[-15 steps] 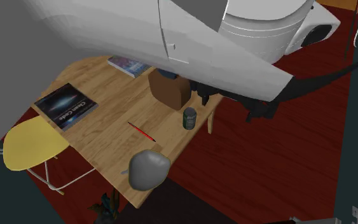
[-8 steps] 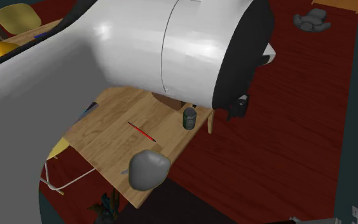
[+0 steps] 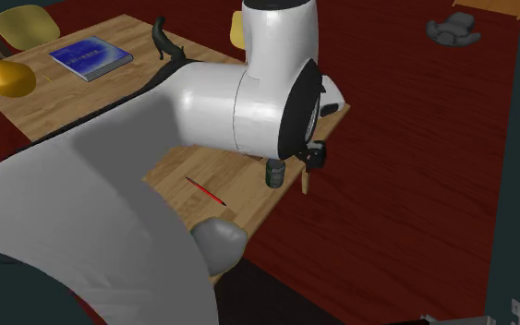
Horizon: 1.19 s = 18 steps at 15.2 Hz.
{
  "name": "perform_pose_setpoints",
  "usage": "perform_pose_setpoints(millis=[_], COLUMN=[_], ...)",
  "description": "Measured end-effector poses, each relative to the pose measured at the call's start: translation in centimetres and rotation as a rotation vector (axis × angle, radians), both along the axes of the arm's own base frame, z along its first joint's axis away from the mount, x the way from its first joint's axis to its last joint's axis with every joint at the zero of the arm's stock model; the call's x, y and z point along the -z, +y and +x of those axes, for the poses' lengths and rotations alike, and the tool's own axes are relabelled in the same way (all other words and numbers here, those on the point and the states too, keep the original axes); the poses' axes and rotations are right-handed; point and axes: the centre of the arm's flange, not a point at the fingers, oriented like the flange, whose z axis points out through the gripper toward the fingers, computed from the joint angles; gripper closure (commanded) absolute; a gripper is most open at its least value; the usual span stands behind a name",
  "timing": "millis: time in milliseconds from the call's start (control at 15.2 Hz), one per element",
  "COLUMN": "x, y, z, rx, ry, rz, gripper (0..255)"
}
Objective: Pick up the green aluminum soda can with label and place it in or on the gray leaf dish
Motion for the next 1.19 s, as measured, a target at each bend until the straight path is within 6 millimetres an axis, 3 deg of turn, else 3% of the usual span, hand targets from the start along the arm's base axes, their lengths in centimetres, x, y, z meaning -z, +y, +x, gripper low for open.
perform_pose_setpoints(millis=[858,1188], x=[13.9,17.1], y=[7.7,8.2], z=[7.3,8.2], rx=[0.002,0.001], ry=[-0.005,-0.006], rz=[-0.027,-0.028], gripper=[0,0])
